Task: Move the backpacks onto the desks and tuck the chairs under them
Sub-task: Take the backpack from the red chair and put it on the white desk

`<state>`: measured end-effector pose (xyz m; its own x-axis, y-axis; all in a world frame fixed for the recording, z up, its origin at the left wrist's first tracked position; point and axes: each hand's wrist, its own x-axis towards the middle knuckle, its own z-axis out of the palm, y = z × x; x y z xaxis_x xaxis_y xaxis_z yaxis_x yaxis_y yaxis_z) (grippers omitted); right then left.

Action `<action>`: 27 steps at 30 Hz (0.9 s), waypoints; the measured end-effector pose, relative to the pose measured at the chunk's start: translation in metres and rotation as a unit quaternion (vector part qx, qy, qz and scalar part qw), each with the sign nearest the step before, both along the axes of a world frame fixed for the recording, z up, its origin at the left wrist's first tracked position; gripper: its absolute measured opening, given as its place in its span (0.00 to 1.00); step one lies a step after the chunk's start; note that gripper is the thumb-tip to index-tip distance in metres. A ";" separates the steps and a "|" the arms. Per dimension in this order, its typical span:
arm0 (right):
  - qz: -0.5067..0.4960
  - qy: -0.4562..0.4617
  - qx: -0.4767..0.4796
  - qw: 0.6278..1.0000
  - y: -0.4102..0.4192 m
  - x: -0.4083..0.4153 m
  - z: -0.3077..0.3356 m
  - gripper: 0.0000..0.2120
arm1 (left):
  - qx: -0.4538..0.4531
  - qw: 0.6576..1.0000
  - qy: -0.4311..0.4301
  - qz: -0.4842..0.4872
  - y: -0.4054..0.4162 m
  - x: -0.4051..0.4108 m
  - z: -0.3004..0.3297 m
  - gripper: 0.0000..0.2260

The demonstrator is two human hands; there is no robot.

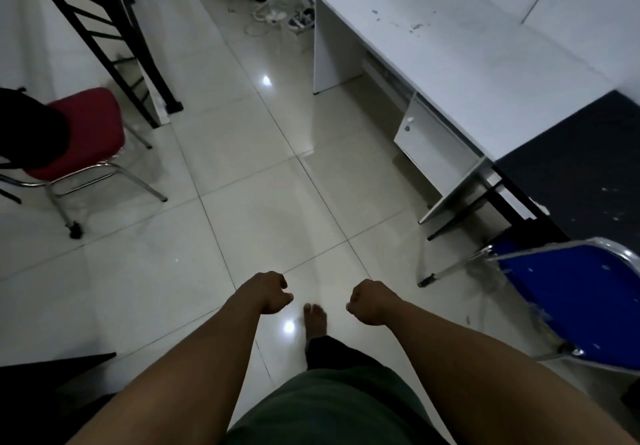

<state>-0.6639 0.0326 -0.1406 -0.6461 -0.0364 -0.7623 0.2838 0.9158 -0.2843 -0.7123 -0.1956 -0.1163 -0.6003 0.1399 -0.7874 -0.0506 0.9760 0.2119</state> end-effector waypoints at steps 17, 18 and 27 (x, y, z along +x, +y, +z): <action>0.086 0.011 0.013 0.996 -0.112 -0.177 0.009 0.19 | 0.028 0.995 0.031 0.086 -0.092 -0.156 0.019 0.22; 0.081 0.011 0.015 0.997 -0.123 -0.185 0.008 0.19 | 0.031 0.995 0.033 0.086 -0.105 -0.164 0.018 0.22; 0.053 0.000 0.004 0.999 -0.241 -0.235 0.014 0.18 | 0.010 0.996 0.033 0.078 -0.230 -0.218 0.015 0.22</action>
<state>-0.8986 -0.2084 -0.1265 -0.6395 -0.0987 -0.7624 0.1848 0.9429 -0.2771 -0.9307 -0.4260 -0.1014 -0.6671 0.0561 -0.7428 -0.1865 0.9528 0.2394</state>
